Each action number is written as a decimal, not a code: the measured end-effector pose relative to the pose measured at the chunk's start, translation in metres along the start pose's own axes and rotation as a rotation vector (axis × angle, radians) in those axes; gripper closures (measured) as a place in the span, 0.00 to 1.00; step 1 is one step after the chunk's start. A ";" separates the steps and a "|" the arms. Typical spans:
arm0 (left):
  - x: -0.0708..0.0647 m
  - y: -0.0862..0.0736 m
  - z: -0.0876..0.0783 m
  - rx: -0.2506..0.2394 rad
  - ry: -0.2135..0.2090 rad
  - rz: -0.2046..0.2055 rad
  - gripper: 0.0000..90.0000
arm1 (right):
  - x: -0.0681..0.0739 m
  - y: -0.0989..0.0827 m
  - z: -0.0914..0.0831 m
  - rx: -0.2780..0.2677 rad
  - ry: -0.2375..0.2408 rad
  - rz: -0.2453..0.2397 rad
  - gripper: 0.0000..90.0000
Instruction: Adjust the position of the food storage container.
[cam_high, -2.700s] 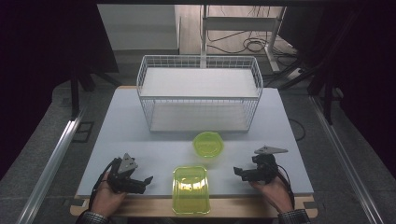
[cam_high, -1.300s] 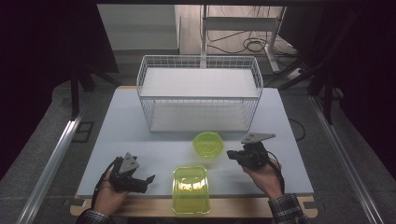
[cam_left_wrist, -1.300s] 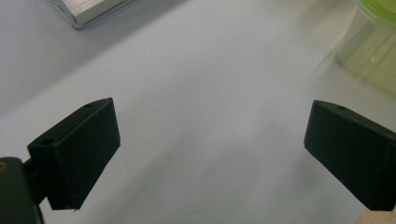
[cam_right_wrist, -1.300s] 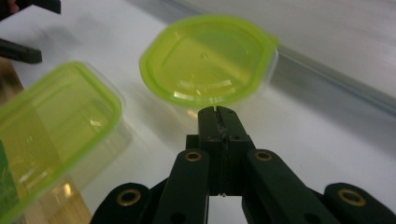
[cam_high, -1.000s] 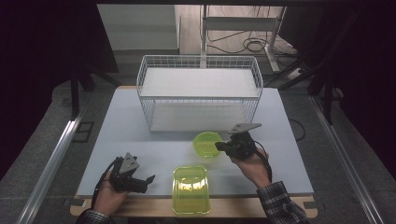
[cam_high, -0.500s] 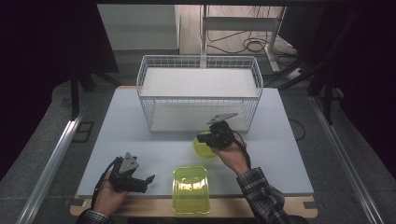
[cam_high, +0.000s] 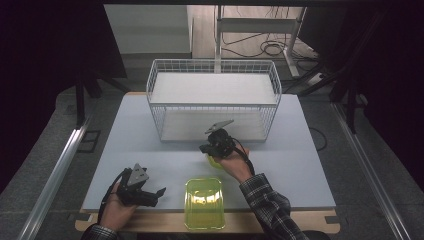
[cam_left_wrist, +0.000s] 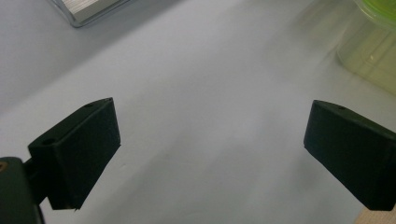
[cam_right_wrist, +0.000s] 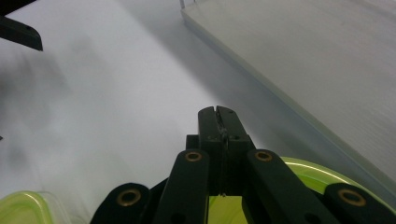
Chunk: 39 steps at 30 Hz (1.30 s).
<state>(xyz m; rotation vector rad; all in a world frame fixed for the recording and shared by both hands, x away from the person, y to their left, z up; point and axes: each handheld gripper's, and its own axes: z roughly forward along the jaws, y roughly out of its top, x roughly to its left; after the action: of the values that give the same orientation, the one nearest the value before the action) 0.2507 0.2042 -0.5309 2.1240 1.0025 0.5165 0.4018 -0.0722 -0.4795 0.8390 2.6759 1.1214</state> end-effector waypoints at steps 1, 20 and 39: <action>0.000 0.000 0.000 0.001 0.000 0.001 0.04 | -0.001 -0.001 0.001 -0.006 0.007 -0.001 0.99; -0.001 0.000 0.001 0.006 0.001 0.008 0.04 | -0.012 -0.023 -0.028 0.021 -0.055 0.015 0.99; -0.003 0.001 0.001 0.004 0.000 0.014 0.04 | -0.014 -0.051 -0.068 -0.016 -0.071 0.060 0.99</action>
<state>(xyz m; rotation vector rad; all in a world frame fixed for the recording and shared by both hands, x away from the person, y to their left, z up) 0.2506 0.2007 -0.5310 2.1358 0.9903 0.5217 0.3697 -0.1507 -0.4670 0.9438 2.5968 1.1022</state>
